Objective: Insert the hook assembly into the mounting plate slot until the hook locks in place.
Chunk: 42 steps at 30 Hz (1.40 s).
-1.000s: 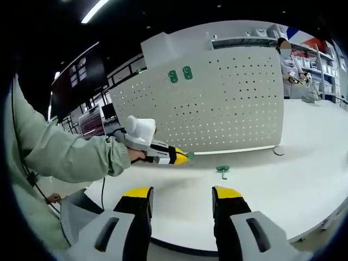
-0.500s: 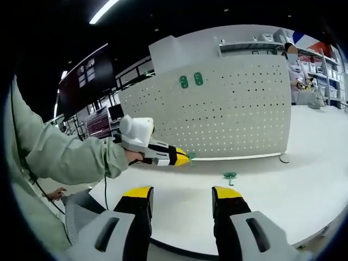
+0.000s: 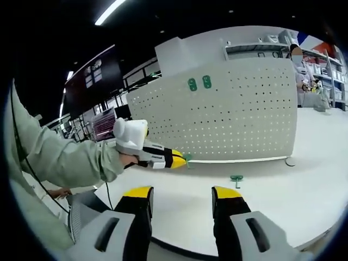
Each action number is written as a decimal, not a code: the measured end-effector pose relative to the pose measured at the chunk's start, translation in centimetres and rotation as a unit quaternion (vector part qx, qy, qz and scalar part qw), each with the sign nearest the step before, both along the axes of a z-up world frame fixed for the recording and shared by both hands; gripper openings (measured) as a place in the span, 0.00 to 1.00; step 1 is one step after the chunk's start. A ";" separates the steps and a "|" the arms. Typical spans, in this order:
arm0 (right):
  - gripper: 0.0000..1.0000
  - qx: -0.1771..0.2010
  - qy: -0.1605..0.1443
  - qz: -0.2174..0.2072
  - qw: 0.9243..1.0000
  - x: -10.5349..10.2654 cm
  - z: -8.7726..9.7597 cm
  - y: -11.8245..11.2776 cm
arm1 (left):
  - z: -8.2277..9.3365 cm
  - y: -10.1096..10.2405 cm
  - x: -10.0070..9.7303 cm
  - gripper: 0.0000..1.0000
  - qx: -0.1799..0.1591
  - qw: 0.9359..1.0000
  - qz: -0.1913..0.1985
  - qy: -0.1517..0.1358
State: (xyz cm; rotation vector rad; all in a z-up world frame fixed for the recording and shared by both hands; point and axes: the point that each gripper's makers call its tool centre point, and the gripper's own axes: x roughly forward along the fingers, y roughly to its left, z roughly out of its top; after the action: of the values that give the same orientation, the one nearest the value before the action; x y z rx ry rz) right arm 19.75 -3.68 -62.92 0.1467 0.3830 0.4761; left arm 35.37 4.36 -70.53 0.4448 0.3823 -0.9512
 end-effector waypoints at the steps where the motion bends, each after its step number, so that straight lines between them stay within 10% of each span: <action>1: 0.41 0.002 -0.002 0.002 1.000 0.0 0.1 0.2 | 0.1 0.3 -0.2 0.02 -0.003 1.000 0.005 0.001; 42: 0.36 0.013 -0.030 0.079 0.996 2.2 2.6 4.2 | 6.3 5.2 -4.4 0.02 -0.139 0.984 0.110 -0.023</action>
State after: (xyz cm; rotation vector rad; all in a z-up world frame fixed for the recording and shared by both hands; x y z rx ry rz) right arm 21.95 0.52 -60.32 0.1283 0.3298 0.6396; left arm 30.96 9.53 -64.23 0.1647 0.2463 -0.7634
